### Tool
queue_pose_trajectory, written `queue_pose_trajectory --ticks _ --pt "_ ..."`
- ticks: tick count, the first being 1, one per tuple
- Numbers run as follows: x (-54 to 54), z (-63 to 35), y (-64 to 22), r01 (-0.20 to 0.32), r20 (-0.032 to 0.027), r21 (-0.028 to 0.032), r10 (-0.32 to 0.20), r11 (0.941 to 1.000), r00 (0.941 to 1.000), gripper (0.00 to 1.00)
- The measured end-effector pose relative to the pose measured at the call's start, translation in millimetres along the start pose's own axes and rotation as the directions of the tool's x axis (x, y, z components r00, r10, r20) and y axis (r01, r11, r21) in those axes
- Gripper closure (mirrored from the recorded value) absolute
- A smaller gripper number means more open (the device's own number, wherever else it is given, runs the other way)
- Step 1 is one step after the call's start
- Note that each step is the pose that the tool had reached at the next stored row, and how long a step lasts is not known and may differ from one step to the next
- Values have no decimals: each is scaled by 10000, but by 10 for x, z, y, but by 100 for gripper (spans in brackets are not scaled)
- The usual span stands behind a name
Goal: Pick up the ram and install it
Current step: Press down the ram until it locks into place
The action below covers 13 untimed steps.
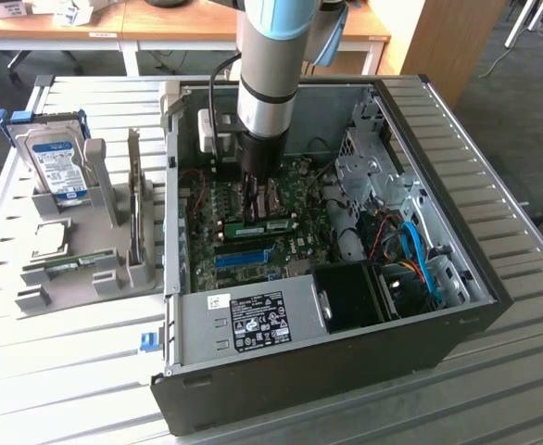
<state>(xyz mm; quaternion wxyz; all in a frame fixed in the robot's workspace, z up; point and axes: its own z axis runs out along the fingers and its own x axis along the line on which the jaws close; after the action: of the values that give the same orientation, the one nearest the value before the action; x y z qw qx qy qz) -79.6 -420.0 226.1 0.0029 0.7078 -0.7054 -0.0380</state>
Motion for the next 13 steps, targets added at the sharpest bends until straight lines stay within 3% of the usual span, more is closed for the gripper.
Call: queue_pose_trajectory --ticks 13 --pt "5 39 -1 0 2 -3 0 10000 10000 89"
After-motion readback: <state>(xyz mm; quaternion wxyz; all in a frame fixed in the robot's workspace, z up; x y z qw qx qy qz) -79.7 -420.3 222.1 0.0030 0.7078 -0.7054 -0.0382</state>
